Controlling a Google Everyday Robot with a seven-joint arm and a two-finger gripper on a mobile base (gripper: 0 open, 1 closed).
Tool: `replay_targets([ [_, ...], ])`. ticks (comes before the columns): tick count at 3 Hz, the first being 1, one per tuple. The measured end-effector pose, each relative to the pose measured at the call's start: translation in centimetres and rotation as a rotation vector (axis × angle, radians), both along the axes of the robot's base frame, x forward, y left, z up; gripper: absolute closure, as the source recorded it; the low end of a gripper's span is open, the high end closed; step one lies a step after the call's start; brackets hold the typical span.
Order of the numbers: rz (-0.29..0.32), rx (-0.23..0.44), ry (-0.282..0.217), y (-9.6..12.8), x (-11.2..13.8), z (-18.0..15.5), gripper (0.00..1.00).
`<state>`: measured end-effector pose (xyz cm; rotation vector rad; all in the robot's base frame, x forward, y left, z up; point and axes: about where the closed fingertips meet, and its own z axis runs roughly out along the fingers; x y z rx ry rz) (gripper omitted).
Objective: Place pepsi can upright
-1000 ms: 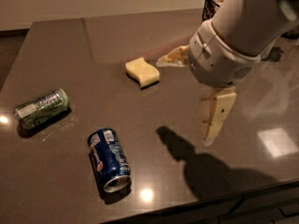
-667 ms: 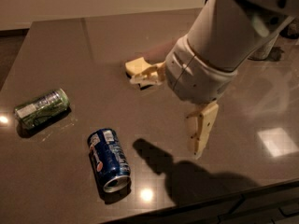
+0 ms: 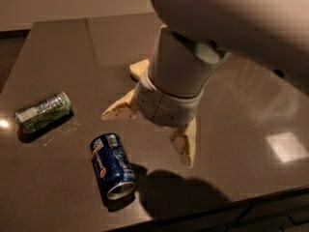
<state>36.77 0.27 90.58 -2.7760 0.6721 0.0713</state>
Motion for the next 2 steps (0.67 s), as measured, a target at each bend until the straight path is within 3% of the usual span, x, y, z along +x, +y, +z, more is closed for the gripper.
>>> replay_targets([
  [1,0.185,-0.058,-0.062,1.3,-0.3,-1.8,0.0],
  [2,0.355,-0.102,-0.088,2.5,-1.2,-2.7,0.0],
])
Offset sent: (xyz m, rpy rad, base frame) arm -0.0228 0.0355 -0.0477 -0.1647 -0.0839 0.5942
